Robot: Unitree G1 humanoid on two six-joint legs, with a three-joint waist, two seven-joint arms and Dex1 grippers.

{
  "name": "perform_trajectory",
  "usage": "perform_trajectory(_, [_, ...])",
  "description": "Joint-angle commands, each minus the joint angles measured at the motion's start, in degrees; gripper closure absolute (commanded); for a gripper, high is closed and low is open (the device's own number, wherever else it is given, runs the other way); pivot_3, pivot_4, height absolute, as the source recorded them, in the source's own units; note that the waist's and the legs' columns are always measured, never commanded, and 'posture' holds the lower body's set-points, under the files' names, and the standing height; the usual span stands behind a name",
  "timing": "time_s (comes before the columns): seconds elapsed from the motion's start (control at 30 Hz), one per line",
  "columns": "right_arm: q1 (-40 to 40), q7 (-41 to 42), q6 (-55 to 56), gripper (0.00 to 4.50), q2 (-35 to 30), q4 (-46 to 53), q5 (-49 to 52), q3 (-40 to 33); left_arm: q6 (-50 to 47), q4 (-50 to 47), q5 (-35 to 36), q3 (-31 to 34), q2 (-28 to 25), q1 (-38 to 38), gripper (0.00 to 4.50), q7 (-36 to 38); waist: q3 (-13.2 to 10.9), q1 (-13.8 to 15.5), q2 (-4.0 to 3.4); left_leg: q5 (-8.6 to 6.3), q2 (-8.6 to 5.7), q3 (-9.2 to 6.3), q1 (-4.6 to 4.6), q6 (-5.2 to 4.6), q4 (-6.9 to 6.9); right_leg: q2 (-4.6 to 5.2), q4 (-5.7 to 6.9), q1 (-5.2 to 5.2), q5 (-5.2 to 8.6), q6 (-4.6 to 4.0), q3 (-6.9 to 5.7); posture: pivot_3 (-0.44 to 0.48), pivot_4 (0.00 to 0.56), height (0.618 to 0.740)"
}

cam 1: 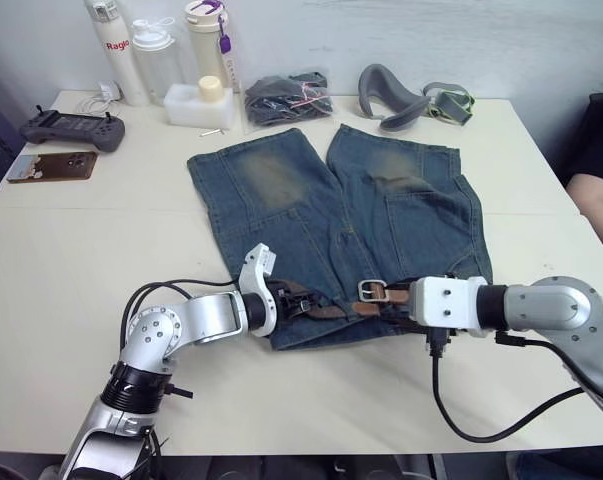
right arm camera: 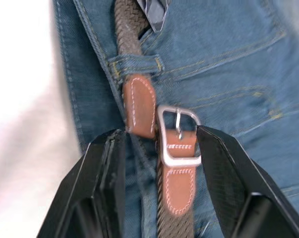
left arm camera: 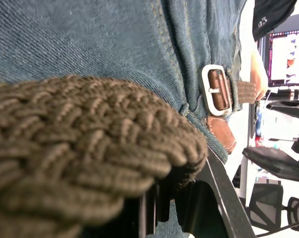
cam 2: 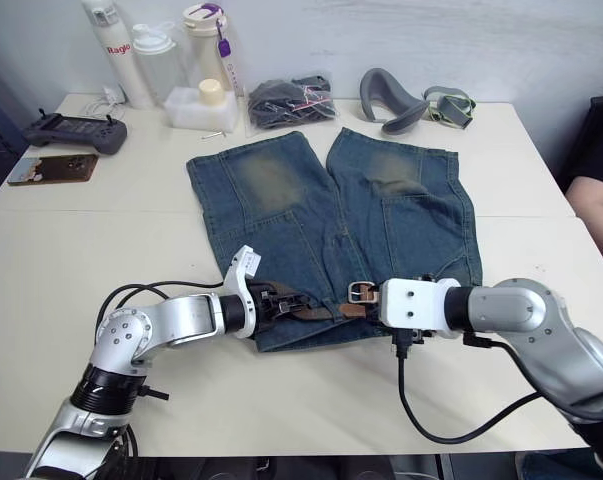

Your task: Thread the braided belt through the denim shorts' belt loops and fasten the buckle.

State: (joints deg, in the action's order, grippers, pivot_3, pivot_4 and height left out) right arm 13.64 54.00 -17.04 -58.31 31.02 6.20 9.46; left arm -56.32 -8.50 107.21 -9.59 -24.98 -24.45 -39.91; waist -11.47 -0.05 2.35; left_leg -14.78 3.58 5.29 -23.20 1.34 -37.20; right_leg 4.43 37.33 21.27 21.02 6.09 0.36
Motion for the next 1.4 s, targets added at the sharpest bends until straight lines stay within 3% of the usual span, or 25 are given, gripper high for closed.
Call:
perform_trajectory(0.03, [0.4,-0.6,2.3,1.96,1.0,0.0,-3.2,0.7,-0.8,-1.2,0.1,-0.5,0.3,-1.0,4.50,1.5,0.0,0.0,0.00,0.01,0.01,-0.01,0.00,0.01,0.00,0.00,0.01,0.00,0.00,0.00,0.01,0.000,0.150,0.740])
perform_trajectory(0.27, [0.1,-0.3,4.2,1.96,2.7,-1.4,-5.8,1.0,-0.9,-1.1,-0.2,-0.3,0.1,-1.1,4.50,1.6,0.0,0.0,0.00,0.03,0.02,-0.02,0.00,-0.02,0.01,0.02,0.00,-0.02,0.00,0.00,0.00,0.000,0.150,0.740])
perform_trajectory(0.37, [1.2,0.3,4.2,2.73,3.6,-2.2,-6.0,0.9,-1.0,-1.2,-0.3,-0.2,0.1,-1.2,4.50,1.6,0.0,0.0,-0.01,0.03,0.02,-0.02,0.00,-0.02,0.00,0.01,0.01,-0.02,0.00,0.00,0.00,0.000,0.150,0.740])
perform_trajectory(0.5, [1.8,1.4,4.7,4.47,4.6,-2.8,-6.1,1.8,-0.9,-1.1,-0.4,-0.1,0.1,-1.2,4.50,1.6,0.0,0.0,-0.01,0.04,0.02,-0.02,0.01,-0.02,-0.01,0.02,0.02,-0.02,0.00,0.00,-0.01,0.000,0.150,0.740])
perform_trajectory(0.63, [2.2,2.0,5.3,4.47,5.6,-3.3,-6.3,1.9,-1.6,-1.1,-0.3,1.2,-1.7,-0.9,4.50,3.2,0.0,0.0,-0.01,0.04,0.02,-0.01,0.01,-0.03,0.00,0.02,0.02,-0.02,0.00,0.00,-0.01,0.000,0.150,0.740])
perform_trajectory(0.8, [2.2,3.0,6.3,4.47,5.3,-3.6,-6.0,0.8,-8.0,0.9,-1.7,6.2,-13.2,-1.9,4.50,14.4,0.0,-0.3,-0.02,0.08,0.02,0.03,0.05,0.05,0.04,-0.12,0.07,0.05,0.01,-0.03,-0.05,0.000,0.150,0.740])
perform_trajectory(0.9, [2.1,3.5,6.7,4.47,4.9,-3.6,-5.4,0.1,-11.9,2.9,-2.2,9.2,-20.3,-3.0,4.50,25.1,0.0,-0.2,-0.05,0.13,0.04,0.02,0.05,0.14,0.13,-0.22,0.11,0.12,0.05,-0.09,-0.05,0.000,0.150,0.740])
perform_trajectory(0.93, [2.1,3.5,6.8,4.50,4.7,-3.6,-5.3,-0.1,-13.3,2.8,-3.5,10.2,-22.6,-3.5,3.63,29.4,0.0,-0.2,-0.05,0.13,0.03,0.04,0.04,0.15,0.14,-0.23,0.12,0.15,0.05,-0.11,-0.06,0.000,0.150,0.740])
perform_trajectory(1.0, [2.1,3.4,6.8,4.50,4.6,-3.6,-5.1,-0.2,-15.4,3.5,-2.5,12.5,-25.6,-4.6,3.03,36.8,0.0,-0.2,-0.04,0.13,0.03,0.06,0.04,0.15,0.15,-0.23,0.10,0.17,0.06,-0.12,-0.10,0.000,0.150,0.740])
perform_trajectory(1.07, [2.2,3.3,6.8,4.50,4.9,-3.5,-5.0,-0.2,-18.1,3.6,-6.0,14.8,-29.6,-5.7,2.10,48.1,0.0,-0.2,-0.05,0.12,0.03,0.09,0.01,0.13,0.16,-0.14,0.11,0.21,0.06,-0.12,-0.11,0.000,0.150,0.740])
perform_trajectory(1.23, [2.4,3.0,6.6,4.50,5.3,-3.1,-4.9,-0.2,-19.3,3.7,-15.2,16.8,-34.4,-8.4,0.02,67.7,0.0,-0.2,-0.05,0.10,-0.04,0.10,0.00,0.11,0.18,-0.11,0.10,0.21,0.07,-0.15,-0.16,0.000,0.150,0.740])
perform_trajectory(1.4, [2.2,2.9,4.9,4.50,5.1,-1.1,-4.4,-1.3,-16.5,14.8,-21.1,18.3,-30.4,-18.3,0.02,75.5,0.0,0.0,-0.05,0.09,-0.03,0.06,-0.02,0.10,0.15,-0.06,0.12,0.21,0.08,-0.16,-0.23,0.000,0.150,0.740])
